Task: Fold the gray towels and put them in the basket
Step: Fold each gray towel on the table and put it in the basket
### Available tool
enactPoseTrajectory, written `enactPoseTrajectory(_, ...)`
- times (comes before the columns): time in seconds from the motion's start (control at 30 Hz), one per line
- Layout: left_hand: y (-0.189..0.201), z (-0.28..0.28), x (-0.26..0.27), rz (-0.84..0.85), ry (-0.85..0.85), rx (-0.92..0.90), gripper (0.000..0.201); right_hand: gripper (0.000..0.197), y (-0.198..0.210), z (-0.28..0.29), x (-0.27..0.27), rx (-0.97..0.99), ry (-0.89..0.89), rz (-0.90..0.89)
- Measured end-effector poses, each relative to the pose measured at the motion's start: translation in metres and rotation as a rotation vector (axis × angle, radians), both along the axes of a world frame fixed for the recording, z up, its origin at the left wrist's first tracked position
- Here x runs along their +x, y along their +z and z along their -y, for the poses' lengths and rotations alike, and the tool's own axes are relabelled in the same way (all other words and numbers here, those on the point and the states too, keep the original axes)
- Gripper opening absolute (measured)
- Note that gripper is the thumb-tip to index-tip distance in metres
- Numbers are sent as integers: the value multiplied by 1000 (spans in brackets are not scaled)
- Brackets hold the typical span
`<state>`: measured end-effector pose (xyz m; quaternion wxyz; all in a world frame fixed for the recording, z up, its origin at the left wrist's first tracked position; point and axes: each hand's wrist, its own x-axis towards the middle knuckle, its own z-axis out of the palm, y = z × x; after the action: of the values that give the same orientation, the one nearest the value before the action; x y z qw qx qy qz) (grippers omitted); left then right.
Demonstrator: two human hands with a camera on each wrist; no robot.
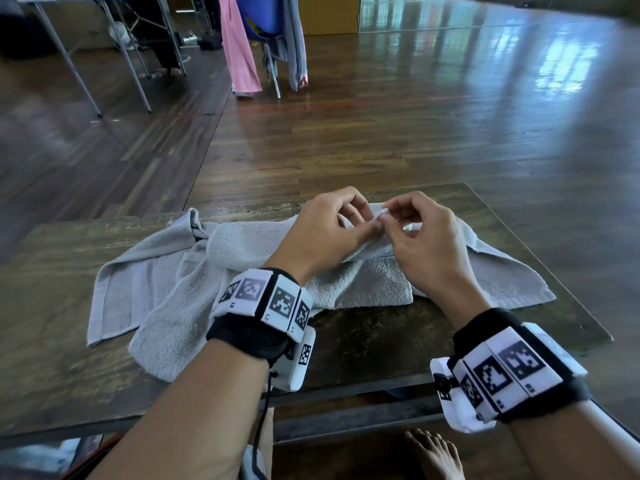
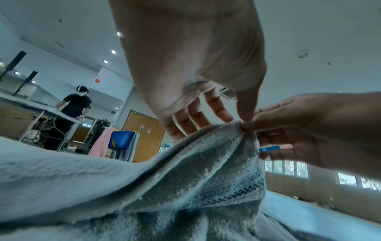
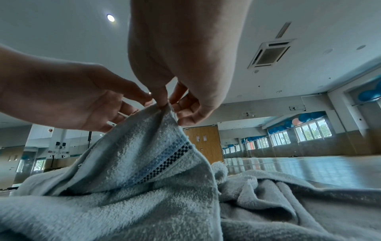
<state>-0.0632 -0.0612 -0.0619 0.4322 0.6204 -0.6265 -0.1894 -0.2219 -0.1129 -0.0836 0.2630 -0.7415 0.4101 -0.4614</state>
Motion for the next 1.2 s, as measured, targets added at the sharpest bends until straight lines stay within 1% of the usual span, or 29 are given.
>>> enactPoseTrajectory(0.07, -3, -1, 1, 46, -3, -15, 20, 5, 0, 0, 2, -2, 12, 10)
enactPoseTrajectory(0.17, -4, 1, 3, 76, 36, -80, 12, 7, 1, -1, 3, 28, 50, 34)
enactPoseTrajectory(0.27, -3, -2, 5, 64, 17, -130, 16, 10, 3, -1, 2, 78, 103, 37)
enactPoseTrajectory(0.33, -2, -5, 6, 74, -10, -113, 18, 7, 5, -3, 1, 74, 128, 27)
enactPoseTrajectory(0.43, -4, -9, 13, 184, -28, -49, 19, 9, 6, -3, 0, 28, 132, 53)
enactPoseTrajectory(0.57, -10, -20, 34, 307, 26, 15, 11, 17, 9, -2, -5, 3, 136, 99)
enactPoseTrajectory(0.63, -13, -27, 48, 339, 64, 28, 11, 16, 9, -3, -10, -3, 145, 124)
enactPoseTrajectory(0.73, -15, -38, 68, 507, 152, 36, 19, 19, 11, -3, -15, -22, 133, 165)
enactPoseTrajectory(0.8, -11, -48, 83, 558, 233, 34, 20, 25, 14, -3, -20, -31, 105, 191)
enactPoseTrajectory(0.9, 1, -64, 103, 524, 284, 21, 24, 29, 17, -2, -33, -26, 73, 200)
enactPoseTrajectory(1.03, 35, -81, 121, 628, 204, 45, 21, 21, 32, 1, -50, 10, 25, 126)
enactPoseTrajectory(1.1, 58, -84, 130, 639, 172, 8, 19, 15, 48, 8, -53, 35, -7, 103)
enactPoseTrajectory(1.17, 85, -84, 134, 675, 148, -6, 15, 12, 69, 16, -51, 62, -3, 129)
enactPoseTrajectory(1.2, 98, -82, 136, 701, 133, -7, 13, 13, 80, 22, -49, 71, -4, 147)
